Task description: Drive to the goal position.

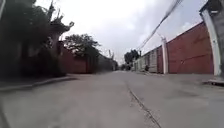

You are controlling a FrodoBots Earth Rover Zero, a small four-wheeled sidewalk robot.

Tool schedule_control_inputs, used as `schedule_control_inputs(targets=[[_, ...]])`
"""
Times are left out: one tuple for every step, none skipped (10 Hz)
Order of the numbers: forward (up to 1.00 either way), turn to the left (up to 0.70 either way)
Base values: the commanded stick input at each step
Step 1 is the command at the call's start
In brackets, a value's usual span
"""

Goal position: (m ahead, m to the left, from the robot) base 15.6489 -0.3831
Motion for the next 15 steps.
schedule_control_inputs(targets=[[0.85, 0.00], [0.85, 0.00], [0.85, 0.00], [0.85, 0.00], [0.85, 0.00], [0.85, 0.00], [0.85, 0.00], [0.85, 0.00], [0.85, 0.00], [0.85, 0.00], [0.85, 0.00], [0.85, 0.00], [0.85, 0.00], [0.85, 0.00], [0.85, 0.00]])
